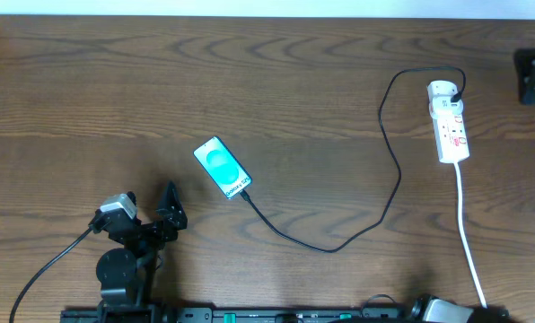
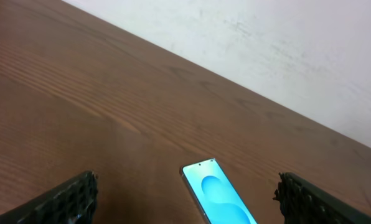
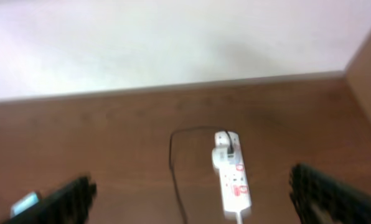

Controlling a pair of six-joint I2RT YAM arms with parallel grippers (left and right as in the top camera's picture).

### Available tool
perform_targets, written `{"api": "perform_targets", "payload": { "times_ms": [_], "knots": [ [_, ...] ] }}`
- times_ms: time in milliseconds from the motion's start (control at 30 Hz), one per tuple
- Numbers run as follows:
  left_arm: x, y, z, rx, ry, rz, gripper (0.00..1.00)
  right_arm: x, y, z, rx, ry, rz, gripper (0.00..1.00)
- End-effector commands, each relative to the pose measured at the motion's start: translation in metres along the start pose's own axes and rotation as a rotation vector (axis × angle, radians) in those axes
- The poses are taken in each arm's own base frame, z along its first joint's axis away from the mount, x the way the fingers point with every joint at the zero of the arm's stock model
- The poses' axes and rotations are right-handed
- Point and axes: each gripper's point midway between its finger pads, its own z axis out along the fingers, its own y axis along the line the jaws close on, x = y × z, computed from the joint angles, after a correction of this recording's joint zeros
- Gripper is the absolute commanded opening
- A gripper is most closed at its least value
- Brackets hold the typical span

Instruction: Plug charger to phone and switch on socket

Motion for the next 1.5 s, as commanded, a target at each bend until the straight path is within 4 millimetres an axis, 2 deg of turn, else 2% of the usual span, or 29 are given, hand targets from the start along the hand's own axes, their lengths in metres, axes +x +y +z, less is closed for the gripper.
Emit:
{"api": "perform_targets", "payload": {
  "times_ms": [0,167,300,433,533,967,1067,1200,1367,1467],
  "knots": [
    [0.011,0.007,0.001,-0.023,0.03,0.01,0.92,0.017,0.019,0.008,-0.044,-0.023,-0.05,0.99],
    [0.011,0.007,0.001,-0.023,0.031,0.01,0.93,0.036,0.043,0.023,-0.101,-0.157,-0.142,0.99],
    [0.011,0.007,0.001,-0.023,0.031,0.01,0.92,0.045,0.069,0.025,-0.156,-0.315,-0.228,0.99],
    [0.011,0.007,0.001,-0.023,0.03,0.01,0.92,0.052,0.093,0.009,-0.198,-0.529,-0.319,0.99],
    [0.011,0.007,0.001,-0.023,0.031,0.01,0.93,0.066,0.104,-0.005,-0.209,-0.672,-0.378,0.99],
    [0.011,0.007,0.001,-0.023,0.031,0.01,0.93,0.188,0.108,-0.012,-0.167,-0.997,-0.522,0.99],
    [0.011,0.007,0.001,-0.023,0.03,0.01,0.92,0.21,0.104,-0.003,-0.146,-0.992,-0.525,0.99],
    [0.011,0.007,0.001,-0.023,0.03,0.01,0.93,0.222,0.097,0.012,-0.132,-0.906,-0.493,0.99],
    [0.011,0.007,0.001,-0.023,0.031,0.01,0.92,0.244,0.09,0.038,-0.127,-0.763,-0.454,0.99],
    [0.011,0.007,0.001,-0.023,0.031,0.01,0.92,0.264,0.085,0.055,-0.124,-0.651,-0.426,0.99]
  ]
}}
